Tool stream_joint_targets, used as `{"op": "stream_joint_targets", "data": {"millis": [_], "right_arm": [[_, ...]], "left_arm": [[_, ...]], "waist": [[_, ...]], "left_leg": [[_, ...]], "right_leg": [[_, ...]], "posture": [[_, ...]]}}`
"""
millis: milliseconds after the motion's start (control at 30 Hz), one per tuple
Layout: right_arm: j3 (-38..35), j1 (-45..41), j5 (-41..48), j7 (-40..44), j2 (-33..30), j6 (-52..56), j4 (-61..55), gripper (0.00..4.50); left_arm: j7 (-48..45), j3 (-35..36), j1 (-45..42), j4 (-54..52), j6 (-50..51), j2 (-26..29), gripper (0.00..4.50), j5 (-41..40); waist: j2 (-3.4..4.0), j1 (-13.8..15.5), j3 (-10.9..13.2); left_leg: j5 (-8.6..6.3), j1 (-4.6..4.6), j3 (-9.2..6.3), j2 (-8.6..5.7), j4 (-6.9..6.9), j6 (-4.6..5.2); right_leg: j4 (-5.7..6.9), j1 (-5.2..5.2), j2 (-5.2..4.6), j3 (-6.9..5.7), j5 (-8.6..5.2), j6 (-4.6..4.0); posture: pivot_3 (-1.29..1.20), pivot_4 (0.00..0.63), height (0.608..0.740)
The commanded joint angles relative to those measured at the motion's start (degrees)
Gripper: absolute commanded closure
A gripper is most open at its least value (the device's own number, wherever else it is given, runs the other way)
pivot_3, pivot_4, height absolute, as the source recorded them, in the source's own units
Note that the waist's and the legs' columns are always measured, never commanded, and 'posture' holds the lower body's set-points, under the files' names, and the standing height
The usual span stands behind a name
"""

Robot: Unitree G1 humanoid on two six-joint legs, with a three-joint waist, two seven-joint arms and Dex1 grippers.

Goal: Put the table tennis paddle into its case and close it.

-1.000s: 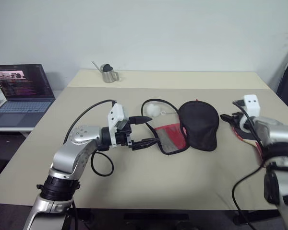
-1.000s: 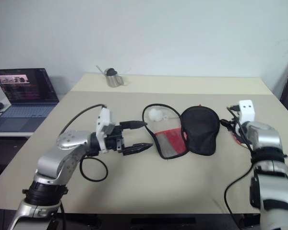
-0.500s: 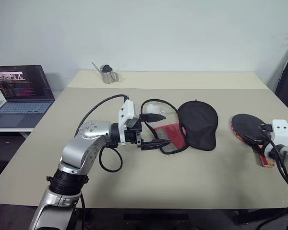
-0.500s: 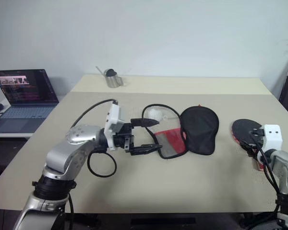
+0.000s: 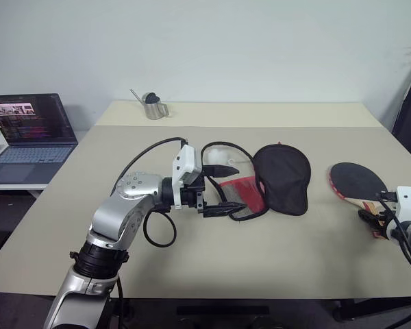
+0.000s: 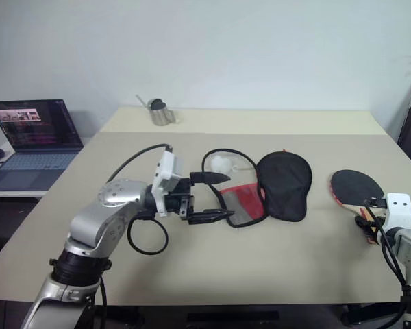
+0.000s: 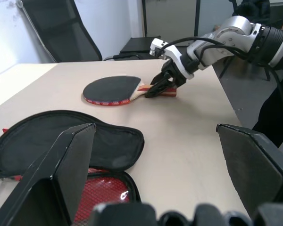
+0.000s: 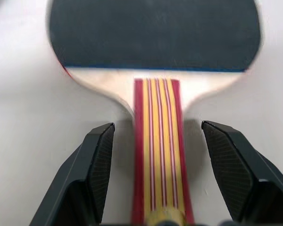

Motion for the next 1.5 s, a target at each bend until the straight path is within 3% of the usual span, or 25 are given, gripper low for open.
{"op": "stream_joint_targets", "data": {"millis": [33, 67, 500, 600, 767, 900, 1133, 1500], "right_arm": [[-0.4, 0.0, -0.3, -1.0, -0.9, -1.0, -1.5, 0.35], [-0.1, -0.1, -0.4, -1.1, -0.8, -1.2, -1.2, 0.02], [4.3, -4.9, -1.4, 0.4, -0.3, -6.3, 8.8, 0.02], [5.6, -5.4, -1.6, 0.3, -0.2, -5.1, 9.3, 0.61], [6.1, -5.9, -1.2, 0.4, -0.4, -2.7, 9.4, 2.29], [6.4, -6.2, -1.5, 0.2, -0.6, -1.8, 9.6, 3.37], [3.7, -8.7, -0.3, -2.1, 0.0, -1.5, 9.3, 3.39], [2.6, -13.7, 4.2, -4.2, -0.4, 6.4, -4.8, 3.39]], "left_arm": [[0.1, 1.0, 0.0, -1.6, -0.8, 0.8, 0.0, 0.0], [0.1, 1.0, 0.0, -1.6, -0.9, 0.8, 0.0, 0.0], [-0.1, 1.2, 0.0, -0.6, -1.1, 1.0, 0.0, 0.4], [0.0, 1.3, 0.5, -0.6, -1.1, 1.4, 0.0, 0.6], [0.1, 1.6, 1.0, -0.9, -1.0, 2.1, 0.0, 0.5], [0.1, 1.8, 1.3, -1.0, -1.1, 2.8, 0.0, 0.5], [0.4, 3.1, 1.9, -1.0, -0.8, 4.1, 0.0, 0.3], [1.7, 7.3, 6.4, -2.3, 0.1, 8.3, 0.0, -0.4]], "waist": [[0.0, 0.0, 0.0], [0.0, 0.0, 0.0], [-0.03, -0.1, 0.0], [-0.14, -0.1, -0.1], [-0.34, -0.2, -0.2], [-0.41, -0.1, -0.2], [-0.41, -0.2, -0.2], [-0.18, -0.4, -0.1]], "left_leg": [[0.0, 0.0, 0.0, 0.0, 0.0, 0.0], [0.0, 0.0, 0.0, 0.0, 0.0, 0.0], [0.0, 0.04, 0.17, 0.0, 0.03, 0.0], [0.0, 0.04, 0.17, 0.01, 0.03, 0.0], [0.0, 0.08, 0.16, 0.04, 0.08, 0.0], [0.0, 0.1, 0.15, 0.04, 0.1, 0.0], [0.0, 0.11, 0.17, 0.04, 0.11, 0.0], [0.0, 0.0, 0.26, 0.08, 0.0, 0.01]], "right_leg": [[0.0, 0.0, 0.0, 0.0, 0.0, 0.0], [0.0, 0.0, 0.0, -0.01, 0.0, 0.0], [0.0, 0.03, 0.03, 0.03, 0.01, 0.01], [-0.01, 0.04, 0.04, 0.03, 0.01, 0.01], [-0.01, 0.09, 0.05, 0.04, 0.02, 0.02], [-0.02, 0.12, 0.05, 0.03, 0.02, 0.03], [-0.02, 0.13, 0.04, 0.06, 0.03, 0.04], [-0.01, -0.07, 0.03, 0.13, 0.02, 0.03]], "posture": [[0.0, 0.15, 0.74], [0.0, 0.15, 0.74], [0.0, 0.15, 0.74], [0.0, 0.15, 0.74], [0.0, 0.15, 0.74], [0.0, 0.15, 0.74], [0.0, 0.15, 0.74], [0.0, 0.15, 0.74]]}}
